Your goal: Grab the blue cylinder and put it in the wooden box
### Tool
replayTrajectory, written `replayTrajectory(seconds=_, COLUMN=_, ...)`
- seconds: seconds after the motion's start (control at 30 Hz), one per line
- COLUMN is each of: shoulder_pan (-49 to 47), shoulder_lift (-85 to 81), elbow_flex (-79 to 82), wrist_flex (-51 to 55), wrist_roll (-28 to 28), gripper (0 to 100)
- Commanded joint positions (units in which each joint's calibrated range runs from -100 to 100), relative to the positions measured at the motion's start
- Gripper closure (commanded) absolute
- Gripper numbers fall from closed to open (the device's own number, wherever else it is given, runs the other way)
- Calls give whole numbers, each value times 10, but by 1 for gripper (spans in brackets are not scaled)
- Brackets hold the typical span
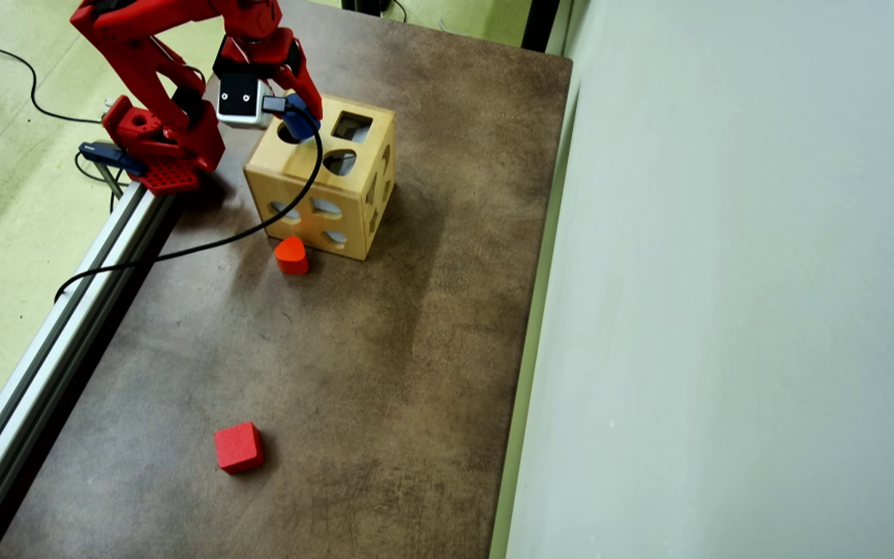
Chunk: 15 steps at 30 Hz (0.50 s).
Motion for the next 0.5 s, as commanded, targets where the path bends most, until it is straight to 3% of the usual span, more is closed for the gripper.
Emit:
replayTrajectory(seconds=0.0, shoulder_pan=-7, shoulder_lift=-23, elbow_flex=6, wrist_flex=6, wrist_roll=4, gripper=81)
replayTrajectory(seconds=0.47, shoulder_pan=-43, shoulder_lift=-54, elbow_flex=32, wrist_flex=6, wrist_roll=5, gripper=81)
